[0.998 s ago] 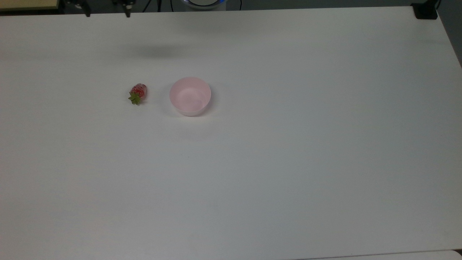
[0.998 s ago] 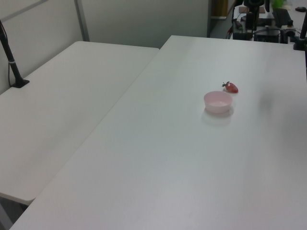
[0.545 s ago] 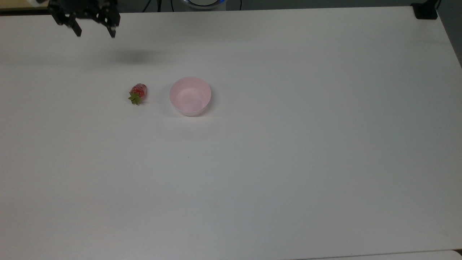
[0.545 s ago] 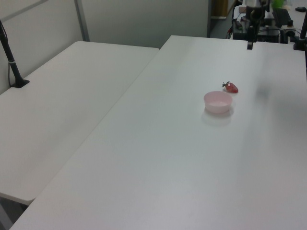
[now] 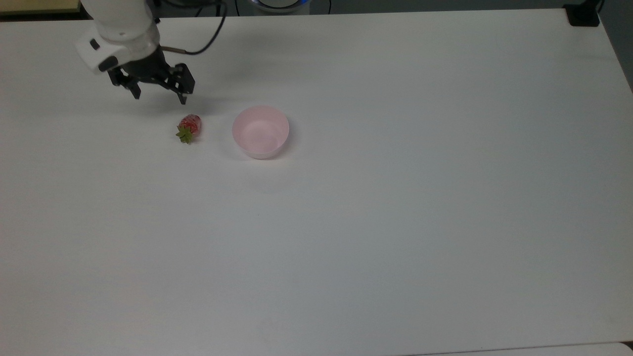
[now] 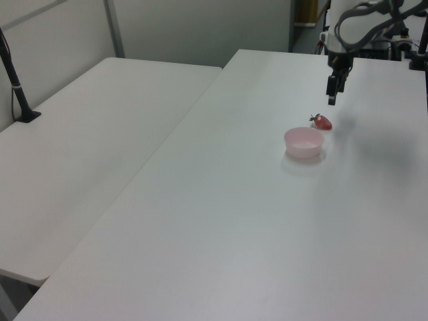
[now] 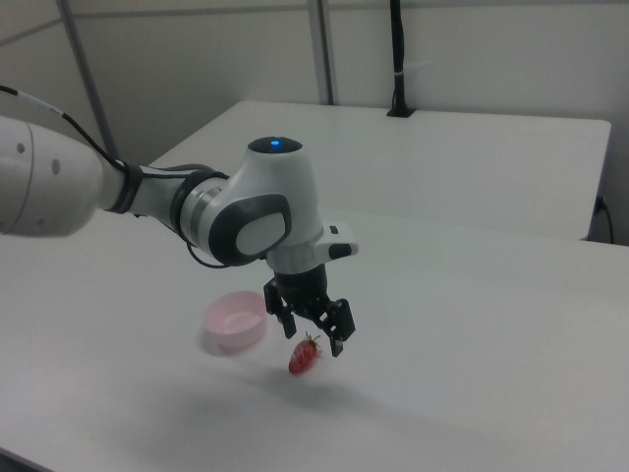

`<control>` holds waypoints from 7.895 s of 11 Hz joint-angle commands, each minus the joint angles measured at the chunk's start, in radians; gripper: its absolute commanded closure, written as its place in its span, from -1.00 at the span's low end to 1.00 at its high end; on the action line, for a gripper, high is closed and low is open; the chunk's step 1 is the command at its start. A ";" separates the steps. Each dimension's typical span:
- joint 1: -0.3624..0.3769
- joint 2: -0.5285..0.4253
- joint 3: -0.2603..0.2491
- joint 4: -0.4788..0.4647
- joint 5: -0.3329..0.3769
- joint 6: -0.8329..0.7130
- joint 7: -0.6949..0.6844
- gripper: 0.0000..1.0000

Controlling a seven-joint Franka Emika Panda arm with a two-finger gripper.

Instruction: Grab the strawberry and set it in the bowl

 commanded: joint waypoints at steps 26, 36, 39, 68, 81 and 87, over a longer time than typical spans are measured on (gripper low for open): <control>0.027 0.102 0.122 0.026 -0.065 -0.024 0.070 0.49; 0.028 -0.006 0.196 0.152 -0.034 -0.229 0.091 0.61; 0.030 0.008 0.257 0.163 -0.017 -0.234 0.131 0.61; 0.047 -0.132 0.181 0.428 -0.068 -0.539 0.279 -1.00; 0.070 -0.159 0.167 0.428 -0.053 -0.551 0.137 -1.00; 0.084 -0.167 0.168 0.425 -0.050 -0.551 0.141 -1.00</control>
